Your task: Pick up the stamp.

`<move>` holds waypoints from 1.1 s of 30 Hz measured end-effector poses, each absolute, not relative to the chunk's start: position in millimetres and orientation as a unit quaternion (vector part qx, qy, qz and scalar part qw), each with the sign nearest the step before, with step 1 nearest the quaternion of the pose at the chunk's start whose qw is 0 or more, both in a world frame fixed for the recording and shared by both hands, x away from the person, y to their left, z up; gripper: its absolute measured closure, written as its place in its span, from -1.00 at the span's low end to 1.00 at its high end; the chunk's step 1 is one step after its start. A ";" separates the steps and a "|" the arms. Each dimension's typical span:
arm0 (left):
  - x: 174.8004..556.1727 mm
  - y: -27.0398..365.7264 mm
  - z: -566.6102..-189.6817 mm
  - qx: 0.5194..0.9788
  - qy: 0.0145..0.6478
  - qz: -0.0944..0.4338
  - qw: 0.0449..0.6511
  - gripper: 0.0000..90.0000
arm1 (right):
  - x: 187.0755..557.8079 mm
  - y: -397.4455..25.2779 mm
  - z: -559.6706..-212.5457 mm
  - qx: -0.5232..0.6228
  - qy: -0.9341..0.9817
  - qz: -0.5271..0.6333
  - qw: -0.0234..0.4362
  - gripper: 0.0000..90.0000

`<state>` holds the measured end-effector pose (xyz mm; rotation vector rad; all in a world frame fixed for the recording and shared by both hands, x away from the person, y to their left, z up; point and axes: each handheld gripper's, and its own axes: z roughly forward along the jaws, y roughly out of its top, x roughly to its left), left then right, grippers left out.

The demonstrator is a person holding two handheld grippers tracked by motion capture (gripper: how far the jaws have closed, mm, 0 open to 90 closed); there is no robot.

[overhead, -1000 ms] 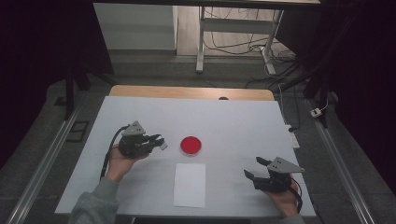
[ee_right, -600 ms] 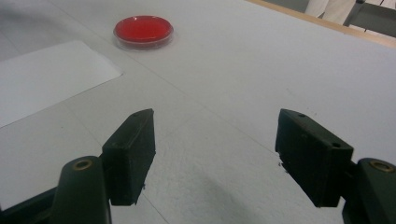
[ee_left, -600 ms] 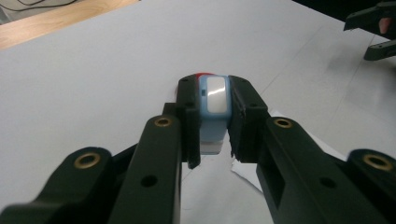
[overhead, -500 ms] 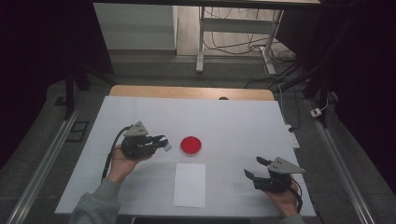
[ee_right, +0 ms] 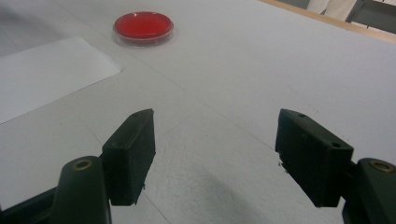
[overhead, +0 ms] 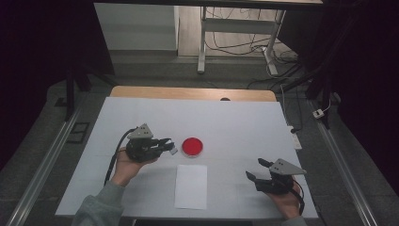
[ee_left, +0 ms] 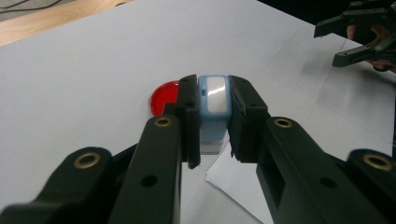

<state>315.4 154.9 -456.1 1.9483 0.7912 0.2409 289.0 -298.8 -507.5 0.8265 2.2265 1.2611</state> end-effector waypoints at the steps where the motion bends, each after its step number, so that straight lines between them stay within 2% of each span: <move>1: 315.2 154.2 -455.6 0.802 0.325 0.098 0.492 0.67 | 289.0 -298.7 -507.5 0.299 0.807 0.457 0.224 -0.37; 33: 308.8 107.6 -451.6 0.805 0.305 0.063 0.506 0.67 | 288.3 -298.4 -507.3 0.298 0.807 0.458 0.224 -0.37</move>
